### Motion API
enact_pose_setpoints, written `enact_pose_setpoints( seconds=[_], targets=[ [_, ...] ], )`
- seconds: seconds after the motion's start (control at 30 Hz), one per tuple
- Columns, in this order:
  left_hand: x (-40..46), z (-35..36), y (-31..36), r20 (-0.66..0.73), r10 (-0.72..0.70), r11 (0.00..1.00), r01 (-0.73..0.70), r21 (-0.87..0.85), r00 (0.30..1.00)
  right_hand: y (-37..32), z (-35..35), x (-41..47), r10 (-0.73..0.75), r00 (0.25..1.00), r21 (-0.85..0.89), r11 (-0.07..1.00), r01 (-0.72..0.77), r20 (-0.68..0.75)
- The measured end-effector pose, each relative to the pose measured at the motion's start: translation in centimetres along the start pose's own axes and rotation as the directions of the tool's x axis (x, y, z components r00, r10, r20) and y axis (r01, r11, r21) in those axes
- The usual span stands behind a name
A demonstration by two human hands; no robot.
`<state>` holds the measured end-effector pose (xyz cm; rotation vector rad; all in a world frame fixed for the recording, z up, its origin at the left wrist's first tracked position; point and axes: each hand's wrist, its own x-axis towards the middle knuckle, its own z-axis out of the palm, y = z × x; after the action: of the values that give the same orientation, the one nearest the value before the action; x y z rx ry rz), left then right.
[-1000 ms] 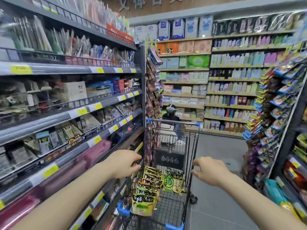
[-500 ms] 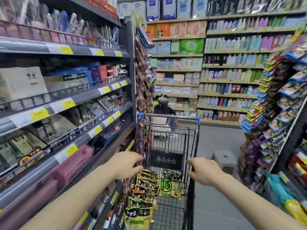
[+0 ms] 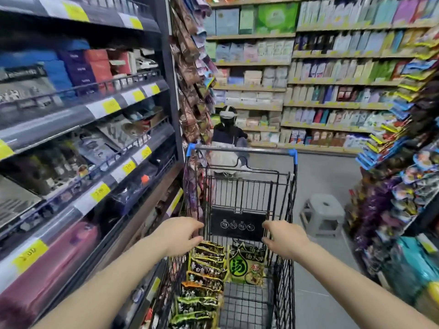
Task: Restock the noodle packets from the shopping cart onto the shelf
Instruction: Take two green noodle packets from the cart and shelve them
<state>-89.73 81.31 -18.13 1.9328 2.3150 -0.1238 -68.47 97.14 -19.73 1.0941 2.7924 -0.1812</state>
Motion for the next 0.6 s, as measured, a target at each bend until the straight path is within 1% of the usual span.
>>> enact_pose_setpoints(
  seconds=[0.2, 0.33, 0.47, 0.6],
  targets=[
    [7.4, 5.7, -3.6, -0.022, 0.093, 0.99, -0.09, 0.111, 0.995, 0.7, 5.9, 6.5, 0.074, 0.997, 0.023, 0.997, -0.074, -0.014],
    [11.4, 10.7, -6.4, -0.053, 0.109, 0.989, -0.103, 0.105, 0.993, 1.4, 10.7, 10.5, 0.158, 0.987, 0.05, 0.986, -0.159, 0.023],
    [14.1, 15.5, -9.0, -0.056, 0.114, 0.99, -0.109, 0.094, 0.992, 2.3, 16.2, 14.0, 0.225, 0.969, 0.02, 0.973, -0.228, 0.101],
    [15.9, 19.3, -11.0, -0.079, 0.156, 0.981, -0.145, 0.128, 0.985, 3.3, 21.9, 17.1, 0.291, 0.933, 0.046, 0.951, -0.307, 0.211]
  ],
)
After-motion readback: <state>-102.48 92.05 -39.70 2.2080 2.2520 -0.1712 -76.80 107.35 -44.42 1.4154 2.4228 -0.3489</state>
